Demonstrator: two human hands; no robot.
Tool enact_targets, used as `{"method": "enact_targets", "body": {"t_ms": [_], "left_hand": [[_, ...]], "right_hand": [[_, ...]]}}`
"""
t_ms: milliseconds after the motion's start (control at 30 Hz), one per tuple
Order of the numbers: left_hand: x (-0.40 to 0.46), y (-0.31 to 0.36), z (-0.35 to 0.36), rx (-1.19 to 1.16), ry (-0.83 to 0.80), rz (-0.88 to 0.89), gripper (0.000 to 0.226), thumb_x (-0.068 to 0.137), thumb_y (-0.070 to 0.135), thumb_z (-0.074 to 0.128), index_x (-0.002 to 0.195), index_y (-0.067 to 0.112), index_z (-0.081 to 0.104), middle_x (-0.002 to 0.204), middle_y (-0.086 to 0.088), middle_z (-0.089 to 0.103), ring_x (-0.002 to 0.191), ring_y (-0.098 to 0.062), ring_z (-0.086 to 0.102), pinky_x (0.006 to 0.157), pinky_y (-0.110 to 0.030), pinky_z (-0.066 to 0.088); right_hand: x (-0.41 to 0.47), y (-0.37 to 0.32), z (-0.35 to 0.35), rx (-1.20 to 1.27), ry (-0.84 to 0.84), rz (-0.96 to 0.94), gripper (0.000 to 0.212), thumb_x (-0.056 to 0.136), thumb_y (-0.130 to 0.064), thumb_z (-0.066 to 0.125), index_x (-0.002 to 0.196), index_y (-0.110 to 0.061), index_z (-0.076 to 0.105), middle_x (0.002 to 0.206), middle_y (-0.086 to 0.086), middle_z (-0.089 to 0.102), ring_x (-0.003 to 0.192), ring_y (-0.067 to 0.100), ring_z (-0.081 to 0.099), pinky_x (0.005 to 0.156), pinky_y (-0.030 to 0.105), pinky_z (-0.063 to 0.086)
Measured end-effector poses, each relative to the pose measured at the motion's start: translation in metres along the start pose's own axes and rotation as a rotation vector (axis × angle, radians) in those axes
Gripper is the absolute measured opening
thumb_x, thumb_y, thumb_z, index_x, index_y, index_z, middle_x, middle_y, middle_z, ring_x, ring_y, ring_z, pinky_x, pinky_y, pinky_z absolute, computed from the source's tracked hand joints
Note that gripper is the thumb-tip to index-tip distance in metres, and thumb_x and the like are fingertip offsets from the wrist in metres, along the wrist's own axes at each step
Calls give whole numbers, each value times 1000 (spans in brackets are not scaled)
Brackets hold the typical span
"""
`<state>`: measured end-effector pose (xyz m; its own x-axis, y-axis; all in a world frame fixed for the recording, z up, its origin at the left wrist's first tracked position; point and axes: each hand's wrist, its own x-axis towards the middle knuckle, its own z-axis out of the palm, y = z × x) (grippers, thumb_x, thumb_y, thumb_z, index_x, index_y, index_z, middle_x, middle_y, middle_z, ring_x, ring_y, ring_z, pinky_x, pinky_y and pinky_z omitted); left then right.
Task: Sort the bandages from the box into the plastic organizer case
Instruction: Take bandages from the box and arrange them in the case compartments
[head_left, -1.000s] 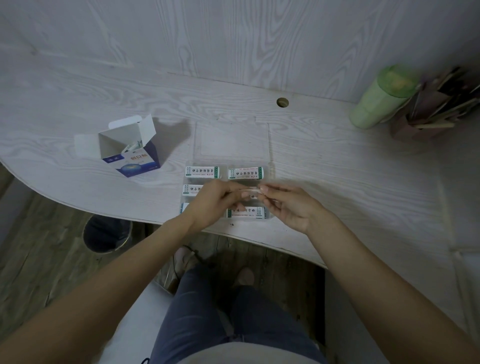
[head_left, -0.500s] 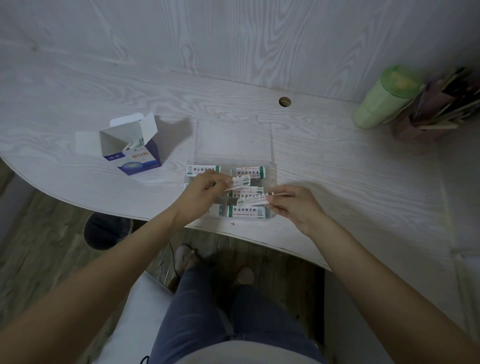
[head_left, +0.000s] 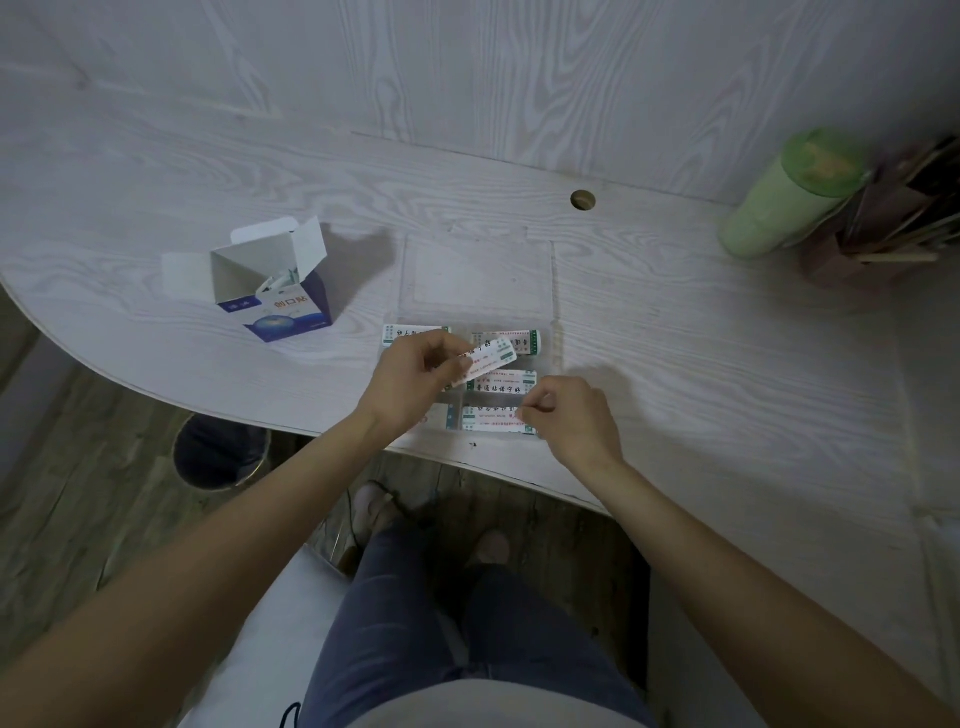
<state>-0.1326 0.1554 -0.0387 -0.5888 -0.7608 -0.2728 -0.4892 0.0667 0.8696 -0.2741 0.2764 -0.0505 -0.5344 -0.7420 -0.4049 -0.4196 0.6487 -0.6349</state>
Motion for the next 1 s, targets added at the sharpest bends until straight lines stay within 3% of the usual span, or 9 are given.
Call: {"method": "enact_targets", "body": {"t_ms": [200, 333, 500, 567, 633, 733, 867, 1000], "left_hand": [[-1, -1, -1, 38, -44, -24, 12, 93, 11, 56, 97, 14, 67, 100, -7, 69, 92, -21, 63, 85, -33, 50], [-2, -1, -1, 28, -29, -28, 7, 91, 10, 61, 92, 14, 67, 91, 2, 68, 83, -10, 62, 76, -22, 50], [-1, 4, 5, -20, -66, -44, 3, 85, 8, 67, 85, 10, 66, 83, -1, 69, 74, -9, 62, 67, -17, 51], [-1, 7, 10, -15, -116, -18, 7, 84, 9, 68, 82, 15, 65, 80, 0, 67, 74, -11, 62, 70, -24, 51], [-1, 9, 14, 24, -157, 9, 8, 85, 11, 67, 83, 18, 66, 82, -2, 68, 77, -15, 62, 74, -30, 51], [-1, 7, 17, 164, -209, 34, 12, 87, 8, 65, 90, 18, 69, 91, -2, 68, 85, -16, 63, 81, -30, 52], [-6, 4, 25, 422, -212, 56, 20, 89, 8, 62, 107, 13, 70, 105, -3, 69, 90, -12, 60, 83, -18, 43], [-9, 2, 33, 639, -206, 113, 24, 91, 15, 60, 113, 17, 68, 112, -6, 67, 102, -21, 61, 91, -32, 48]], "right_hand": [[-4, -7, 2, -299, 37, -69, 8, 88, -31, 65, 90, -23, 67, 96, -5, 67, 89, 15, 62, 64, 26, 41], [-4, -6, -1, -383, 1, -110, 22, 87, -32, 67, 106, -24, 64, 107, -4, 55, 96, 15, 56, 71, 28, 42], [1, -13, -31, 313, -221, -60, 43, 78, -19, 76, 118, -21, 61, 99, -9, 61, 86, 8, 57, 64, 19, 40], [3, -13, -35, 370, -220, -90, 32, 84, -18, 71, 115, -19, 64, 103, -7, 64, 79, 5, 60, 60, 13, 41], [3, -12, -33, 389, -157, -108, 11, 86, -11, 67, 97, -15, 69, 98, 2, 68, 70, 9, 61, 55, 10, 42], [6, -2, -24, 263, -113, -103, 13, 82, -11, 72, 77, -21, 67, 90, 3, 70, 79, 13, 64, 68, 20, 47], [3, 7, -13, 78, -69, -74, 10, 81, -19, 74, 75, -21, 66, 84, -2, 69, 80, 11, 63, 75, 30, 52], [-2, 5, -7, -139, -38, -82, 8, 86, -27, 69, 83, -22, 64, 88, -4, 67, 81, 13, 61, 67, 27, 45]]}}
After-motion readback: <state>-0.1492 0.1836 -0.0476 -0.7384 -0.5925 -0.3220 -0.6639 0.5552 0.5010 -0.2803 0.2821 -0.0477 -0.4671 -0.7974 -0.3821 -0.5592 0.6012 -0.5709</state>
